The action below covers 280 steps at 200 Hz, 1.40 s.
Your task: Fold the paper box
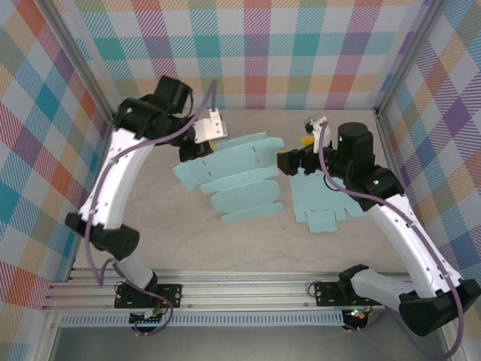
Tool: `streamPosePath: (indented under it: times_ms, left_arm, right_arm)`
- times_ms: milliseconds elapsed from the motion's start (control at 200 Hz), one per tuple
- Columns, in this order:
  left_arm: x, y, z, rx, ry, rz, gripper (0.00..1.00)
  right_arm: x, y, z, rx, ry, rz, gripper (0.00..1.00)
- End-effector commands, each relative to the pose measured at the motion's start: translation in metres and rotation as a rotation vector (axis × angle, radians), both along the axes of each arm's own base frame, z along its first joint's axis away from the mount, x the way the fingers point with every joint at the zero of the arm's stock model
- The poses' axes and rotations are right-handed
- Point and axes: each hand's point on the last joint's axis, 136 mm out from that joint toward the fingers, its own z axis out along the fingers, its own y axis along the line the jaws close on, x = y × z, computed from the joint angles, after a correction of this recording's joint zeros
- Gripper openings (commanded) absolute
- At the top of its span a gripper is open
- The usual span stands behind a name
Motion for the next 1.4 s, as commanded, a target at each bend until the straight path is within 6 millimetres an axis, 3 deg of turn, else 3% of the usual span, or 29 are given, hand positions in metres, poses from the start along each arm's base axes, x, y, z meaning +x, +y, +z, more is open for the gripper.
streamPosePath:
  times_ms: [0,210,350,620,855,950,1215,1395]
  left_arm:
    - [0.003,-0.002,-0.025,0.047,0.085,-0.045,0.00]
    - [0.073,-0.029,-0.047,-0.012,-0.059,0.113,0.00]
    - [0.092,-0.039,-0.062,-0.030,-0.223,0.165,0.00]
    - [0.098,-0.054,-0.090,-0.007,-0.584,0.227,0.00]
    - [0.092,-0.059,-0.117,0.086,-0.730,0.240,0.00]
    - [0.092,-0.060,-0.127,0.114,-0.746,0.238,0.00]
    - [0.088,-0.065,-0.126,0.112,-0.759,0.212,0.00]
    - [0.090,-0.063,-0.129,0.132,-0.760,0.214,0.00]
  right_arm:
    - [0.009,-0.002,-0.005,0.109,0.123,0.001,0.94]
    - [0.039,-0.014,-0.032,0.151,0.226,-0.094,0.84]
    - [0.053,-0.017,-0.044,0.175,0.270,-0.149,0.79]
    - [0.075,-0.013,-0.070,0.229,0.385,-0.212,0.78]
    - [0.096,0.019,-0.085,0.326,0.537,-0.121,0.57]
    - [0.101,0.032,-0.092,0.295,0.557,-0.104,0.56]
    - [0.115,0.049,-0.121,0.187,0.620,-0.128,0.54]
    - [0.112,0.061,-0.133,0.217,0.673,-0.088,0.54]
